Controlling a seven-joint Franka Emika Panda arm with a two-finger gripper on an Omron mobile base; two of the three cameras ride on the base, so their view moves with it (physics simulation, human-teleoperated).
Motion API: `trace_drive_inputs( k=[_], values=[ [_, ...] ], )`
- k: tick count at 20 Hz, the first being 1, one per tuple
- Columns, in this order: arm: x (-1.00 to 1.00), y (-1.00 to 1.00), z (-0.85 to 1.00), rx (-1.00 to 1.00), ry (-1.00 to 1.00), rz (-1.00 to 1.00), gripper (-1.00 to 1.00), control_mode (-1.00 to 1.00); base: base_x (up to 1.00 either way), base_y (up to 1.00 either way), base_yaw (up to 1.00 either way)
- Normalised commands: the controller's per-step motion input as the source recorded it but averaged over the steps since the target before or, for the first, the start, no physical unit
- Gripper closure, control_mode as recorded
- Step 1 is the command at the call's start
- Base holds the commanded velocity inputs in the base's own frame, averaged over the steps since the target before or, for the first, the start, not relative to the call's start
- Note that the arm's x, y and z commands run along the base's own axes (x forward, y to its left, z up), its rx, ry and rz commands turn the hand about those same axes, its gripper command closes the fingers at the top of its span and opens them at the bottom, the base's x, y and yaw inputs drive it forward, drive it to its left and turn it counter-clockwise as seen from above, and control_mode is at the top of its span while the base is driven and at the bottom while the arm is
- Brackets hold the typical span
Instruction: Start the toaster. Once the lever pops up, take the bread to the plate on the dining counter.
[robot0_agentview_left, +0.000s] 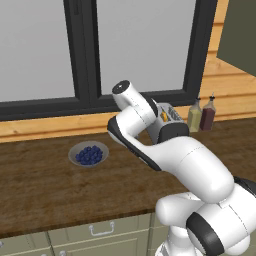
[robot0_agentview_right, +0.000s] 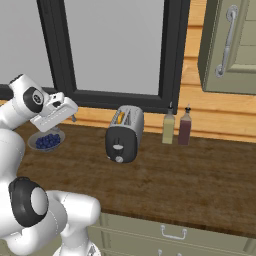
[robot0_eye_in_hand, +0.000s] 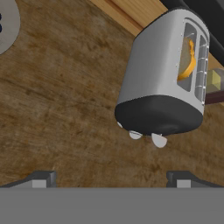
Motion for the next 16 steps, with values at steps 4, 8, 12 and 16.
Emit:
trace_drive_inputs(
  k=[4, 8, 12, 16],
  values=[
    [0.0, 0.0, 0.0, 0.0, 0.0, 0.0, -1.0, -1.0, 0.0, 0.0, 0.0],
    [0.0, 0.0, 0.0, 0.0, 0.0, 0.0, -1.0, -1.0, 0.0, 0.0, 0.0],
    [0.0, 0.0, 0.0, 0.0, 0.0, 0.0, -1.0, -1.0, 0.0, 0.0, 0.0],
    [0.0, 0.0, 0.0, 0.0, 0.0, 0.0, -1.0, -1.0, 0.0, 0.0, 0.0]
  ],
)
